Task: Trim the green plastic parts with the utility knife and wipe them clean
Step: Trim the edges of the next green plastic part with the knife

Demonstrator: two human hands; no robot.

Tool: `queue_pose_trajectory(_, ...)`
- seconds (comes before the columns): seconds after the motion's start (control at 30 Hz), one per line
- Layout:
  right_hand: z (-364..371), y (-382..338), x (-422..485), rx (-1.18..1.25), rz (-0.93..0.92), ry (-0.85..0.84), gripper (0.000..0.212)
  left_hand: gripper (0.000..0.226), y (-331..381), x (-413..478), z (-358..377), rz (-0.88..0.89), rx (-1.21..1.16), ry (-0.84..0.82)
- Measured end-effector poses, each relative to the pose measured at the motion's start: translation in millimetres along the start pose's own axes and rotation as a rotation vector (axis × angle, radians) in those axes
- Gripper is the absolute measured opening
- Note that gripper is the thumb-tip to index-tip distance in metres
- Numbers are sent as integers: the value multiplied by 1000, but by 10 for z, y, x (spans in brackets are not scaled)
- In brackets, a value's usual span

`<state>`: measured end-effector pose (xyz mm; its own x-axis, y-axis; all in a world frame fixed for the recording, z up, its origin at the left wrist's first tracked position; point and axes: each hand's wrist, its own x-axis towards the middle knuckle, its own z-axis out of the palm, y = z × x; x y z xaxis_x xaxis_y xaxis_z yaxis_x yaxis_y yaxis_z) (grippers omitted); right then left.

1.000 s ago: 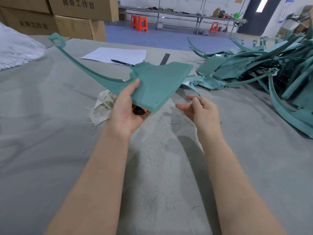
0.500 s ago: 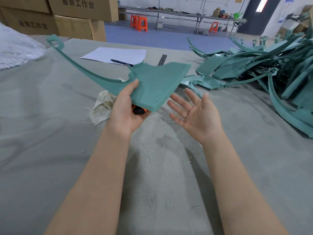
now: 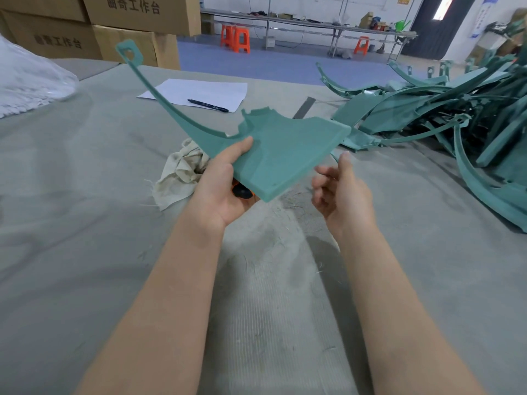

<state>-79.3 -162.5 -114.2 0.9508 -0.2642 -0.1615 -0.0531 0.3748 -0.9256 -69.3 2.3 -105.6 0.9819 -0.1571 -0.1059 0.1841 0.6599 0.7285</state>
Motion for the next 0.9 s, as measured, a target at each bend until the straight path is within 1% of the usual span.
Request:
queue_pose_trajectory(0.07, -48, 9, 13, -51, -52, 14, 29, 22, 6, 4, 0, 2, -2, 6)
queue_pose_trajectory(0.17, -15, 12, -9, -99, -92, -30, 20, 20, 9, 10, -2, 3, 5, 2)
queue_pose_trajectory(0.23, 6, 37, -11, -183, -112, -66, 26, 19, 8, 11, -5, 4, 2, 2)
queue_pose_trajectory(0.3, 17, 62, -32, -330, -147, -101, 34, 20, 7, 12, -10, 7, -3, 0)
queue_pose_trajectory(0.33, 23, 69, -39, -371, -163, -104, 40, 21, 8, 12, -10, 7, -3, -5)
queue_pose_trajectory(0.37, 29, 71, -36, -379, -177, -94, 40, 22, 8, 11, -9, 5, 1, -10)
queue_pose_trajectory(0.47, 43, 64, -24, -302, -179, -66, 30, 21, 2, 9, -1, 1, 17, -38)
queue_pose_trajectory(0.53, 33, 68, -14, -321, -153, -71, 31, 21, -9, 7, 2, 2, 29, -40)
queue_pose_trajectory(0.63, 39, 84, -5, -345, -154, -98, 39, 17, -10, 1, 6, 1, 50, -47)
queue_pose_trajectory(0.7, 50, 62, -13, -309, -147, -87, 34, 18, -9, -4, 11, -3, 57, -50)
queue_pose_trajectory(0.73, 48, 47, -18, -278, -125, -74, 38, 19, -8, -5, 11, -5, 63, -52)
queue_pose_trajectory(0.83, 26, 14, -12, -155, -35, -37, 65, 23, -9, -15, 13, -8, 76, -58)
queue_pose_trajectory(0.9, 4, 22, 8, -81, -3, -21, 69, 24, -13, -15, 11, -7, 69, -55)
